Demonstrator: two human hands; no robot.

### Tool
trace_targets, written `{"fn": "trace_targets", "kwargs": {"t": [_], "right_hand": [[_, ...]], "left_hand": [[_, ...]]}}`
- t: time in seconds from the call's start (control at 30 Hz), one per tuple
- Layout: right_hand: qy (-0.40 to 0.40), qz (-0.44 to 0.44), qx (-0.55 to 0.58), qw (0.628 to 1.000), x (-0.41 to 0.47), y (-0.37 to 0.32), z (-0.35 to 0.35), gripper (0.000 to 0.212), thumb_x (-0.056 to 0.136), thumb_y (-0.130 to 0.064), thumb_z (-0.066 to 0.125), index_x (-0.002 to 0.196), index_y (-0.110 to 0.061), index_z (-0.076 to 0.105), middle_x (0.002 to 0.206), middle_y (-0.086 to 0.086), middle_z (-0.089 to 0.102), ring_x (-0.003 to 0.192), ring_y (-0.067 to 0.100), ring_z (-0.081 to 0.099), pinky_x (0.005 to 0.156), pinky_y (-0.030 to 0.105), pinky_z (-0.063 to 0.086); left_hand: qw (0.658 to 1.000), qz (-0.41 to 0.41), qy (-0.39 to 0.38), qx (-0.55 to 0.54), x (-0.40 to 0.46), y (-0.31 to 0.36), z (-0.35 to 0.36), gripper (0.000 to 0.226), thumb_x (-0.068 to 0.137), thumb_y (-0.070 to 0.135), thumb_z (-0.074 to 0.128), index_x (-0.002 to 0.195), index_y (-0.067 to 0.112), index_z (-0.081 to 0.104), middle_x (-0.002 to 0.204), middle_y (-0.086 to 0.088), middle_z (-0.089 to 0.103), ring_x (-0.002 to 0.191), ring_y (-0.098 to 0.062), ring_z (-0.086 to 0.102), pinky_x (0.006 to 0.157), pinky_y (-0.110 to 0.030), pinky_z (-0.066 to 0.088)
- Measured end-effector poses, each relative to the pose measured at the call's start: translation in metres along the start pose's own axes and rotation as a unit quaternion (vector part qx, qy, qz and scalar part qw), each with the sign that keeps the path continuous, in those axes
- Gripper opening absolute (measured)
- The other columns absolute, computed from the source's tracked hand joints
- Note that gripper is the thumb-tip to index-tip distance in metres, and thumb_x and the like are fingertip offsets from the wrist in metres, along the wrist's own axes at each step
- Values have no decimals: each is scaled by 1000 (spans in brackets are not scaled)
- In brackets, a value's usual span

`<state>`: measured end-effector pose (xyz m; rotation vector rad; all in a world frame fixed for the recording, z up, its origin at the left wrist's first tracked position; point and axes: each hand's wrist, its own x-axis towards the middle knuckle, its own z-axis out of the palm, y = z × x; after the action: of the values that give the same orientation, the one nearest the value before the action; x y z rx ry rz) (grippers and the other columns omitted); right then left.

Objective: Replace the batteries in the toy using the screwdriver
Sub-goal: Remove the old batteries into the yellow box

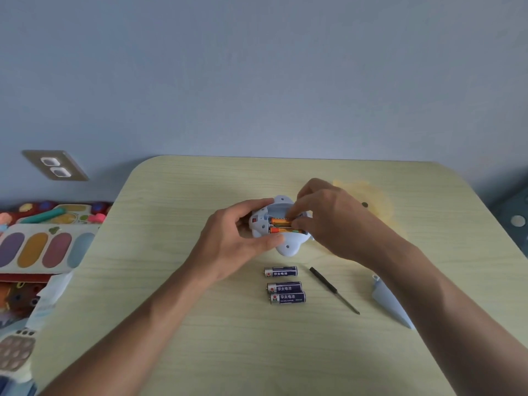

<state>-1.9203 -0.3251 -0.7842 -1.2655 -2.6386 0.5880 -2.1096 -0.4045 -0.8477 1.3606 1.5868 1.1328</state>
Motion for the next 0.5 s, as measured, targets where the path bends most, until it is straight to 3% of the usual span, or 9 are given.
{"fn": "trace_targets", "kwargs": {"t": [0.1,0.2,0.33,0.43,0.5], "right_hand": [[10,3,6,1000,1,0,1,17,92,-27,65,105,-29,75,110,-8,57,85,12,57,66,22,44],[19,6,69,997,-4,5,-1,21,90,-31,66,111,-33,68,110,-9,62,91,9,60,78,26,51],[-42,21,160,986,-8,13,-6,58,78,-44,77,125,-36,44,122,-14,61,101,5,63,85,27,56],[-47,27,149,987,-7,10,-2,91,64,-52,86,140,-35,38,123,-15,57,99,3,61,77,16,49],[-45,20,124,991,-7,8,1,94,62,-50,87,142,-32,41,122,-14,57,101,7,57,77,14,44]], "left_hand": [[1000,4,8,3,0,-1,1,71,62,46,88,129,34,70,114,17,78,106,-7,75,100,-43,59],[1000,14,12,2,1,1,-1,61,65,44,88,123,35,72,114,15,77,105,-6,75,97,-39,60],[997,51,24,55,2,3,-2,56,75,48,88,124,26,72,117,16,66,109,-2,67,90,-25,59],[990,72,27,116,2,4,-3,54,81,50,82,128,25,70,119,17,61,112,1,62,92,-17,53],[983,89,30,156,2,5,-1,53,82,47,79,129,26,68,119,18,58,112,4,59,92,-10,45]]}}
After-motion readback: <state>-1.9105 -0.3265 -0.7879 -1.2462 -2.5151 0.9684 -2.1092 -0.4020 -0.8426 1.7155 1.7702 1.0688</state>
